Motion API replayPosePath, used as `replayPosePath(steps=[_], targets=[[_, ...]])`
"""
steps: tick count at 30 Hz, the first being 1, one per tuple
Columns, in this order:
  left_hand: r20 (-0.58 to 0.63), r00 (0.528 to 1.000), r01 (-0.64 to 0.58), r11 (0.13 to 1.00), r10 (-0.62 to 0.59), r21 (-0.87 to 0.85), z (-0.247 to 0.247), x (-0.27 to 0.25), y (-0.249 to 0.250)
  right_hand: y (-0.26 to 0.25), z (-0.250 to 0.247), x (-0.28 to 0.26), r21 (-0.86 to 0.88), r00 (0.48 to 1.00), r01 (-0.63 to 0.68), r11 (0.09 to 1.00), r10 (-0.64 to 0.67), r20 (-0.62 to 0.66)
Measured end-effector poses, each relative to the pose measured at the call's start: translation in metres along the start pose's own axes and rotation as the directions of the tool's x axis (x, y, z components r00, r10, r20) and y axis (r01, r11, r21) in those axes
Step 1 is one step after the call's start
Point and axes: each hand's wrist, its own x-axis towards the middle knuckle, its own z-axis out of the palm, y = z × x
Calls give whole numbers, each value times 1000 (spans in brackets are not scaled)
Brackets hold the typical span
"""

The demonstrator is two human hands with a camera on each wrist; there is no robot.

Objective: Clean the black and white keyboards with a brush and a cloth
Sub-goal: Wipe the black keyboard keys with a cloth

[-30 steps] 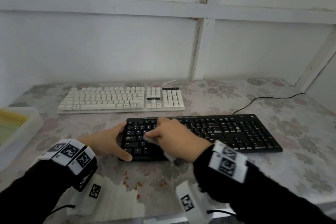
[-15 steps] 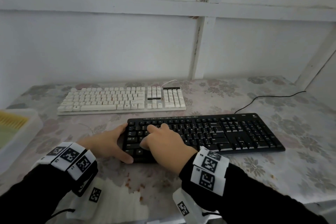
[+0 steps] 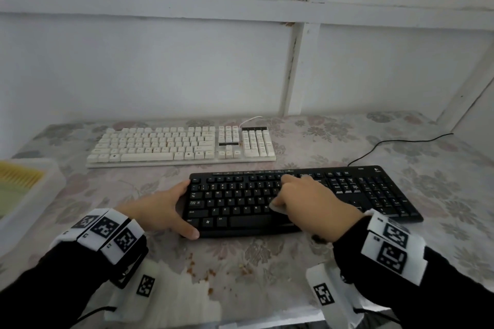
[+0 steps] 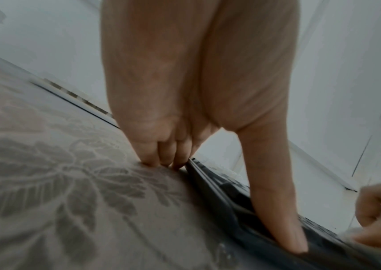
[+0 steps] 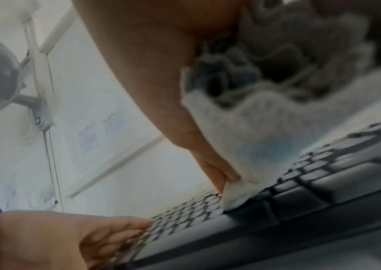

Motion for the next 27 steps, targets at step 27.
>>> replayPosePath(steps=[27], targets=[[3,1000,-12,1000,12,4,0,6,-6,9,-6,3,-49,997,28,998,-24,70]])
